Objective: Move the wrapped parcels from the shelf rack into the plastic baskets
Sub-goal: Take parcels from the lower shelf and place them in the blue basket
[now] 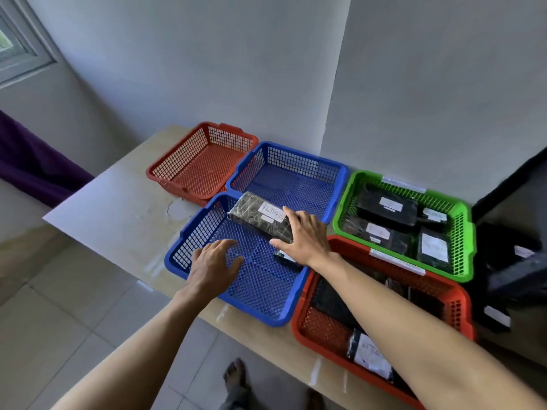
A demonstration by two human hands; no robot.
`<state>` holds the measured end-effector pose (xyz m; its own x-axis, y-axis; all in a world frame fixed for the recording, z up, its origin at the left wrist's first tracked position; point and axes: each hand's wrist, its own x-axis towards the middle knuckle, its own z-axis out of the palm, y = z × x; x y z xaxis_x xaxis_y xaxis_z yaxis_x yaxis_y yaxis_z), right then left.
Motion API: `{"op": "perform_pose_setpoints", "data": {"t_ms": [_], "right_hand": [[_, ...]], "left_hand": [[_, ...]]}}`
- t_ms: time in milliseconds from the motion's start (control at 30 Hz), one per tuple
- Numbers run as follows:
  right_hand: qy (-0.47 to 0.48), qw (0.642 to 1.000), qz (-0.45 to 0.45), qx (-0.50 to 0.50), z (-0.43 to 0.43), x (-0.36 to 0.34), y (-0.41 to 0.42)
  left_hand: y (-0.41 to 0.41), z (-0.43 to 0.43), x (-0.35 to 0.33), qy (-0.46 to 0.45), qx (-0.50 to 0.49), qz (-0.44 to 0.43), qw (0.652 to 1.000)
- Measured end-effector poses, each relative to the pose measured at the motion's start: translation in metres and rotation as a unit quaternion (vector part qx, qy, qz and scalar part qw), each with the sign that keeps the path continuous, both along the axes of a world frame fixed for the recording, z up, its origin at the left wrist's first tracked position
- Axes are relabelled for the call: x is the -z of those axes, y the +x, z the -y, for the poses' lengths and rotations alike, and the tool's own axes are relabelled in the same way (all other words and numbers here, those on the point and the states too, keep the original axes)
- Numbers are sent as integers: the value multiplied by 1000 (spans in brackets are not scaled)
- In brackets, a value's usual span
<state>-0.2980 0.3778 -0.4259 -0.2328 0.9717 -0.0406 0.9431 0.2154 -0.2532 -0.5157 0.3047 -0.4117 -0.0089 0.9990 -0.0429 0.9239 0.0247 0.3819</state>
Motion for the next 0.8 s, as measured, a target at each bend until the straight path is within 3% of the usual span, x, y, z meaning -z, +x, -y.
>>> {"op": "perform_pose_setpoints", "data": {"t_ms": [233,400,800], "right_hand": [[-27,999,15,24,-25,19,-46],[-61,994,-22,83,-21,36,-75],[-115,990,8,76,-49,73,-114]], "left_hand": [[-44,-60,17,-13,62,26,998],[-66,-88,25,10,76,55,996],[-104,-109,50,-26,161,5,987]]}}
